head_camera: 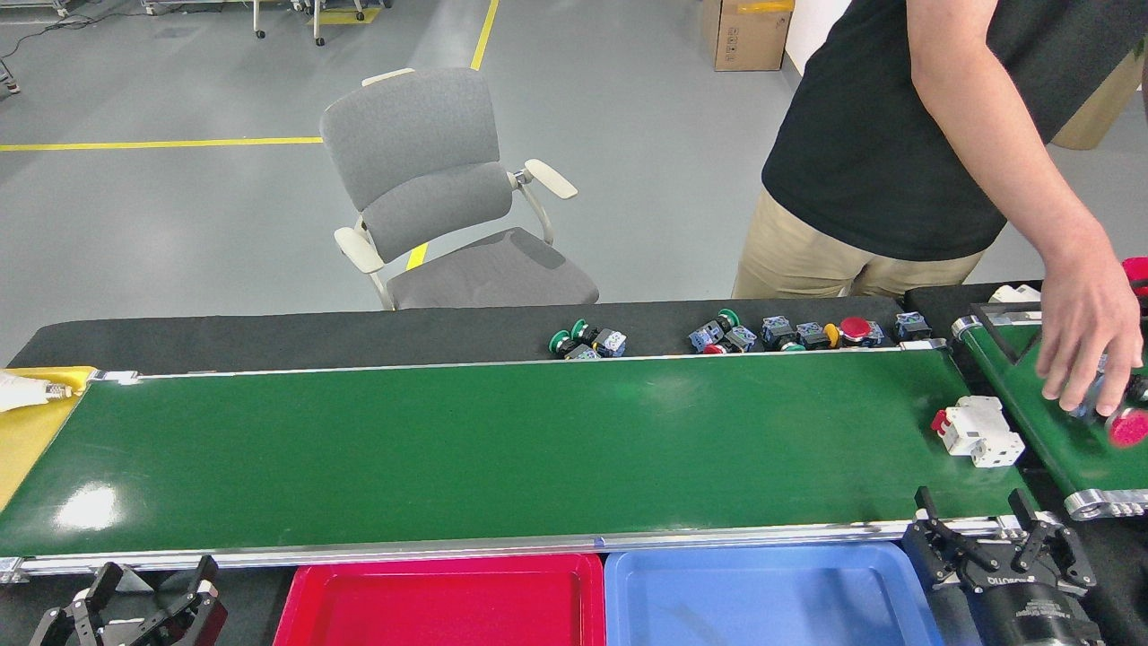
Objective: Pick switch part from conveyor to tray
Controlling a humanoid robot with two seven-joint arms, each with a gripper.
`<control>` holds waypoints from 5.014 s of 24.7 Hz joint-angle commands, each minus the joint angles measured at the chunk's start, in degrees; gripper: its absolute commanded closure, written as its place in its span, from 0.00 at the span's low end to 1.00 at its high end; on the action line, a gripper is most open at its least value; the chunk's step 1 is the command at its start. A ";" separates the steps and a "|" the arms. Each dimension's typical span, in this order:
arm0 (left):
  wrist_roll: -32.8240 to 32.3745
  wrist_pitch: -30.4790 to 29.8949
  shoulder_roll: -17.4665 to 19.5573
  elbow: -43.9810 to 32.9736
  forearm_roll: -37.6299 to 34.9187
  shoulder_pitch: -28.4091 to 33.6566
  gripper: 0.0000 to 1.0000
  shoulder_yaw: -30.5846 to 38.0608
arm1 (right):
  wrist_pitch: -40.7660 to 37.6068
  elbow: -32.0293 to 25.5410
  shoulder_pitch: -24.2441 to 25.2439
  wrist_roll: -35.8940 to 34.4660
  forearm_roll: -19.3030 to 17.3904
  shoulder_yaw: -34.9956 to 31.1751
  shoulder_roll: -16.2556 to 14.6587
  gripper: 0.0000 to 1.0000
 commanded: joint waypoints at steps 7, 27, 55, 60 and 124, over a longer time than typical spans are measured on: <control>1.01 -0.14 0.33 -0.41 -0.26 -0.90 0.00 0.16 | -0.67 5.10 -5.55 3.89 -3.88 0.72 -3.01 0.00; 1.01 -0.05 0.15 1.25 -1.93 -3.01 0.00 -0.54 | 3.81 15.73 -16.09 5.73 -3.00 14.34 -2.75 0.00; 1.18 -2.25 -0.29 1.34 -2.02 -2.92 0.00 -0.80 | -0.23 -15.55 15.28 -5.60 -5.64 13.64 2.26 0.02; 1.18 -3.04 -0.37 1.52 -3.86 -2.92 0.00 -0.72 | 10.67 -15.99 13.09 -4.90 -3.62 13.91 2.96 0.04; 0.66 -2.78 -1.43 3.28 -4.74 -4.24 0.00 0.16 | -27.66 -5.27 -6.52 5.82 -2.21 36.24 8.59 0.00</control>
